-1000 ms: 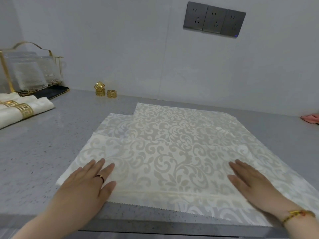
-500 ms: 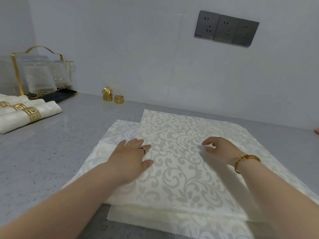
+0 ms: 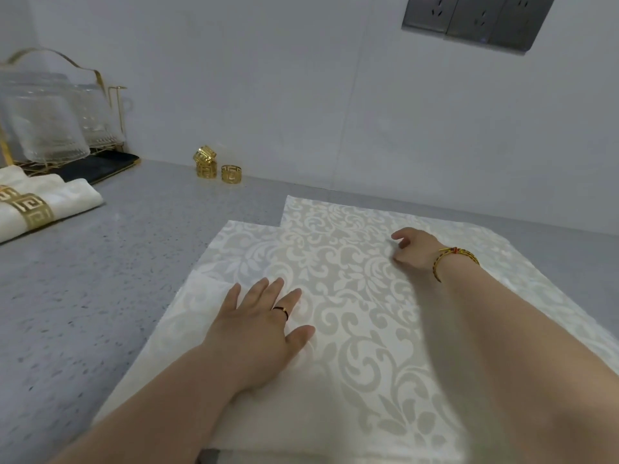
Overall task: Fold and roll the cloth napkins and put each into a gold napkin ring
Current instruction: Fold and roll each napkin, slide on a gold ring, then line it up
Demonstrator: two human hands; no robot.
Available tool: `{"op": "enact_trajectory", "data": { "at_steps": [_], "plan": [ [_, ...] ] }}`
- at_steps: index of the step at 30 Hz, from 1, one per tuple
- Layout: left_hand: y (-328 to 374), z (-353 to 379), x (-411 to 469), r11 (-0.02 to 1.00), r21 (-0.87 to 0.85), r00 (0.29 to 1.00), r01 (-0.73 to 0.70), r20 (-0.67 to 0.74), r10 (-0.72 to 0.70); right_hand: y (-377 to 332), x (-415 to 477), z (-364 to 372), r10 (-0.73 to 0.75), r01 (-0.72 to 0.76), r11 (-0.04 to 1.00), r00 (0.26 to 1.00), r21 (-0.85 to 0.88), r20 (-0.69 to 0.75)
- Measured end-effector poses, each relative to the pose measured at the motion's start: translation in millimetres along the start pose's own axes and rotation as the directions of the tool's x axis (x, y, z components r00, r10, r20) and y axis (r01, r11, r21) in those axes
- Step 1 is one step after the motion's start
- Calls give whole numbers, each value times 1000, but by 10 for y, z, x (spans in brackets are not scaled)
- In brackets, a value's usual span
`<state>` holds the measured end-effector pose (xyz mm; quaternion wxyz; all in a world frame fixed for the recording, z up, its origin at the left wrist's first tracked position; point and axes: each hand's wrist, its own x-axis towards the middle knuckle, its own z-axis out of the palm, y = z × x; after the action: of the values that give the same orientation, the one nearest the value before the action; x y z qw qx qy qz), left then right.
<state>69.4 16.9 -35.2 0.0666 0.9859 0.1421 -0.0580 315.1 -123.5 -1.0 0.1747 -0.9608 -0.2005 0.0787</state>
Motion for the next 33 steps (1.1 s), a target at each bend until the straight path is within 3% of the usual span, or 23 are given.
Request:
{"op": "enact_trajectory", "data": {
  "at_steps": [8, 14, 21, 24, 26, 27, 29, 32, 33],
  "plan": [
    [11, -17, 7, 1000, 23, 999, 8, 30, -9, -20, -9, -101, -55, 58, 993, 998, -100, 27],
    [23, 9, -3, 1000, 22, 1000, 11, 10, -11, 62, -2, -93, 2, 3, 979, 1000, -204, 27],
    [30, 1, -7, 1000, 16, 1000, 5, 5, -5, 65, -99, -155, -113, 8, 890, 972, -455, -204],
    [4, 15, -14, 1000, -15, 998, -5, -67, 4, 65, -315, -282, -194, 89, 897, 959, -433, -205],
    [-22, 9, -9, 999, -42, 983, -4, -184, -4, 55, -534, -400, -242, 161, 933, 942, -321, -232],
    [-52, 18, -3, 998, -57, 960, -10, -281, -6, 53, -656, -440, -261, 201, 950, 932, -240, -252],
    [-78, 2, -16, 993, -87, 823, -86, -568, 21, 54, -940, -513, -304, 279, 952, 913, -127, -273],
    [-104, -82, -34, 988, -37, 639, -151, -766, 68, 113, -1339, -562, -373, 346, 927, 888, -141, -268],
    [-115, -97, -34, 992, -19, 615, -124, -786, 61, 146, -1457, -574, -406, 377, 913, 875, -154, -263]
  ]
}}
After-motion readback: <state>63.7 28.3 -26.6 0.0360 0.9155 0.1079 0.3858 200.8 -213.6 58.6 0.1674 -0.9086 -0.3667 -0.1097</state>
